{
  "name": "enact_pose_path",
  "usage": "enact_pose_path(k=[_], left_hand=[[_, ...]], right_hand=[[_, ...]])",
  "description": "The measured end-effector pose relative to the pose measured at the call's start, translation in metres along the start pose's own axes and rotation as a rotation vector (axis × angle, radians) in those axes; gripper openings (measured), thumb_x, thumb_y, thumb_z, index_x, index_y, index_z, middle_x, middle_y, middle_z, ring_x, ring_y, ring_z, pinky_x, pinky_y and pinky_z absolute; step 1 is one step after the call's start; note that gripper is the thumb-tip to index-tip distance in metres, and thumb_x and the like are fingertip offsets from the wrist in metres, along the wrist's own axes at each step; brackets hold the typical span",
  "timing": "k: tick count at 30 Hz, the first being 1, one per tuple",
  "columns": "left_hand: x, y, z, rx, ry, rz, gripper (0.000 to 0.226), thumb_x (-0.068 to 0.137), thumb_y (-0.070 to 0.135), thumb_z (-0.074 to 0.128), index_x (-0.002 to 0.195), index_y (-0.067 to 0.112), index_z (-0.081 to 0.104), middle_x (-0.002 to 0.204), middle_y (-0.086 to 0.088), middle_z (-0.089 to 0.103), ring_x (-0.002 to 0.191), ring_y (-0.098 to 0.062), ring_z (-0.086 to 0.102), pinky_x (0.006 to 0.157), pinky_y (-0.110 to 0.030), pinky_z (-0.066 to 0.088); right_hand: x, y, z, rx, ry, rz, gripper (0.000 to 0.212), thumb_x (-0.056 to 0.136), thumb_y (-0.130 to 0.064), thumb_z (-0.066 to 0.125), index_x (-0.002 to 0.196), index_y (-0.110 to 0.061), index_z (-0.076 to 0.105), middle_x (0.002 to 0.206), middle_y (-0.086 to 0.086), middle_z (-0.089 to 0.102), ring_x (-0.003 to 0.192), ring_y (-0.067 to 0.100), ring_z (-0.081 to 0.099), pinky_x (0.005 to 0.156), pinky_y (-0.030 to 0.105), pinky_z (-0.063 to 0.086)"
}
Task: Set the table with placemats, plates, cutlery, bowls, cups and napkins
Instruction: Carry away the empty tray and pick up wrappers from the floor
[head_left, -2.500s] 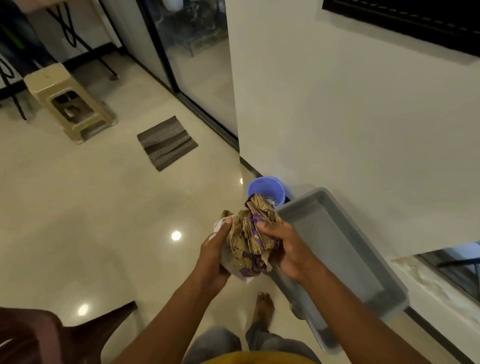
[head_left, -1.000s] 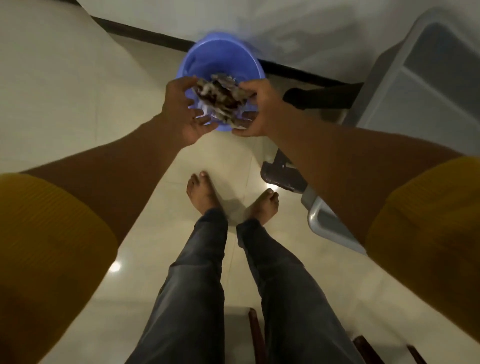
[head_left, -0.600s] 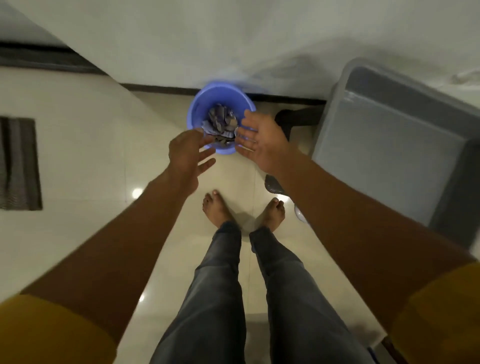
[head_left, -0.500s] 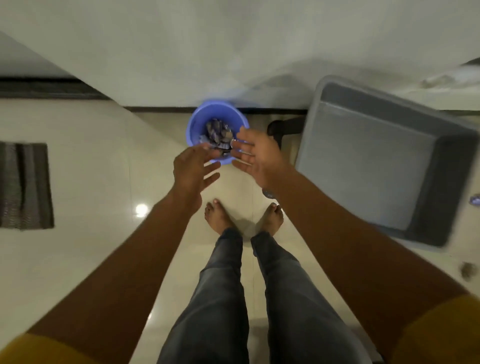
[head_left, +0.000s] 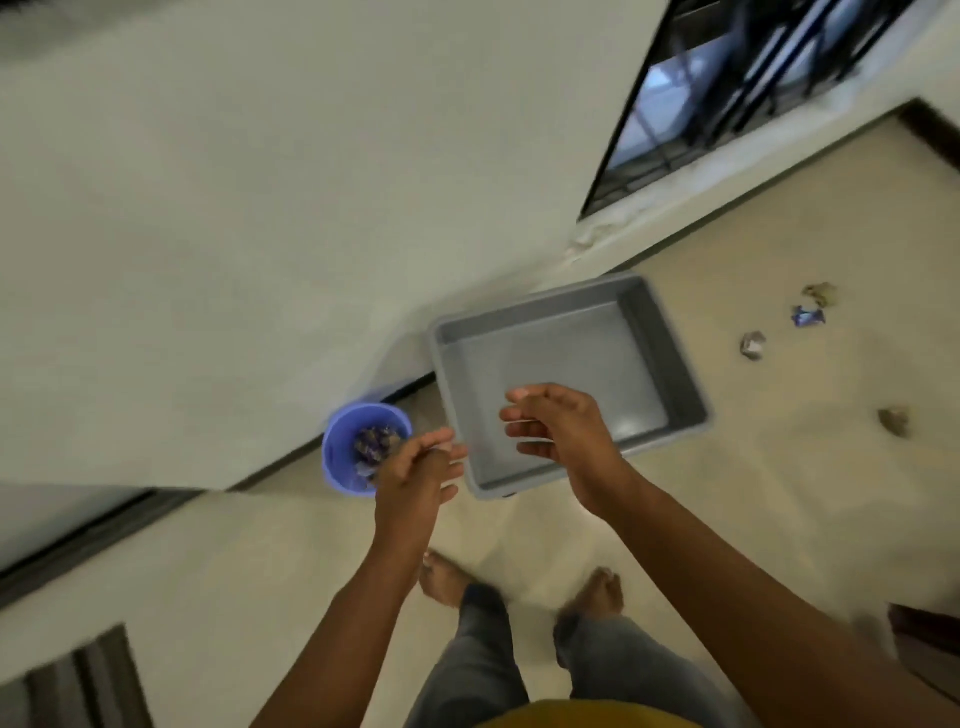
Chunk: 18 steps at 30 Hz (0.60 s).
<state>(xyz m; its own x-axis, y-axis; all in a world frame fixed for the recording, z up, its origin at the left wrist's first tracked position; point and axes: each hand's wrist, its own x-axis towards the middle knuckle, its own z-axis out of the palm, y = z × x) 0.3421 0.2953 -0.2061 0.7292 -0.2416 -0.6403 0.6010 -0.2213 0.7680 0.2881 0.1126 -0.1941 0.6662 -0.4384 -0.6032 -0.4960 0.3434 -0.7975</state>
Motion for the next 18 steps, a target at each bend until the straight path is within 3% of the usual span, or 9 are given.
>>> enact_pose_path(k=[12, 18], left_hand=[[-0.076, 0.0, 0.209, 0.225, -0.287, 0.118, 0.02, 0.105, 0.016, 0.057, 0.114, 0.021, 0.074, 0.104, -0.001, 0.08, 0.1, -0.021, 0.076, 0.09, -0.039, 0.061], [-0.112, -0.009, 0.302, 0.269, -0.368, 0.13, 0.018, 0.104, 0.017, 0.059, 0.114, 0.02, 0.074, 0.101, 0.001, 0.081, 0.095, -0.018, 0.077, 0.078, -0.029, 0.061]], right_hand=[[-0.107, 0.007, -0.234, 0.228, 0.314, -0.122, 0.019, 0.097, -0.022, 0.07, 0.108, -0.006, 0.075, 0.095, 0.013, 0.077, 0.084, 0.023, 0.07, 0.072, 0.033, 0.058], [-0.135, 0.018, -0.32, 0.295, 0.417, -0.145, 0.017, 0.097, -0.023, 0.069, 0.107, -0.01, 0.075, 0.095, 0.01, 0.079, 0.084, 0.02, 0.072, 0.078, 0.036, 0.056]])
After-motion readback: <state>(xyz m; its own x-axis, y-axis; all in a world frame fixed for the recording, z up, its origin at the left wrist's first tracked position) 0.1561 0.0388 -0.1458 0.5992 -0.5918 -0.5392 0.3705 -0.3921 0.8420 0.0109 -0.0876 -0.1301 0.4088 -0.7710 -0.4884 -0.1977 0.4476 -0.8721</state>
